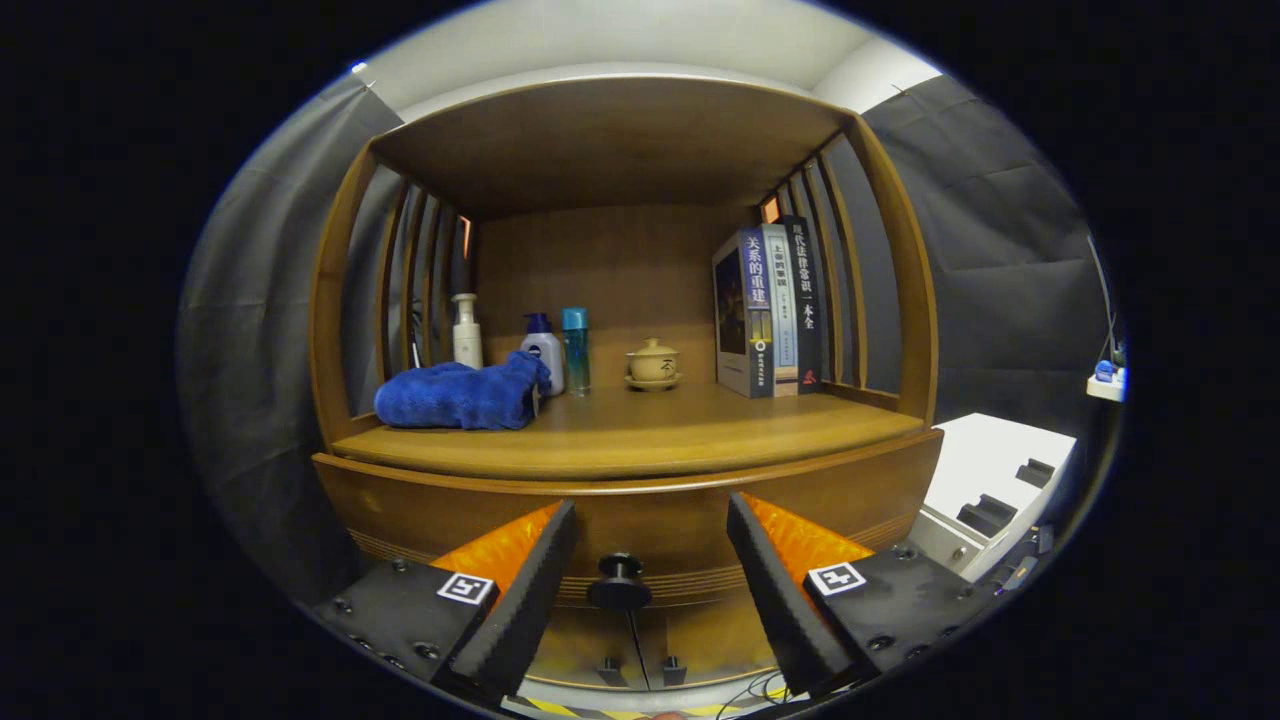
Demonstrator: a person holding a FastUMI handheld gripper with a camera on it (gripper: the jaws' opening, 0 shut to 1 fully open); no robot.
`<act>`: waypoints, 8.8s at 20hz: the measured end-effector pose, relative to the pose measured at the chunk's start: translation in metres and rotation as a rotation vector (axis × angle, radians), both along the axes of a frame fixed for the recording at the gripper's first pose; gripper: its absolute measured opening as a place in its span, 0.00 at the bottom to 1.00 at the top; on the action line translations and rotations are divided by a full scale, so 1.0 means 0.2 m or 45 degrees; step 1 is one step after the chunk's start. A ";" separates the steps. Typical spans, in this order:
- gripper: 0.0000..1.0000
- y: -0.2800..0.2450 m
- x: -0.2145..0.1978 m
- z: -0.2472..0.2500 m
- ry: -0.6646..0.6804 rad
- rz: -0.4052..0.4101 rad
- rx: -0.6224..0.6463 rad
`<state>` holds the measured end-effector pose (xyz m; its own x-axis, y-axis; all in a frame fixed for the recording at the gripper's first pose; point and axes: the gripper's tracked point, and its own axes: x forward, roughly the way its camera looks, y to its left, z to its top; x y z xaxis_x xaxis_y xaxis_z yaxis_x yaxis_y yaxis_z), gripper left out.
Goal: Pull open the drawer, take out the items inside it, and place them on the countertop above the cabinet.
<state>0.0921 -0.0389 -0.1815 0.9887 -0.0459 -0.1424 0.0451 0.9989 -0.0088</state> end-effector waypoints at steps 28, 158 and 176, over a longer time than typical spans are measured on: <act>0.40 0.14 0.09 -0.34 0.098 0.087 0.068; 0.21 0.36 -0.04 0.68 0.480 0.299 0.079; 0.22 0.12 0.84 0.33 0.763 -0.005 0.045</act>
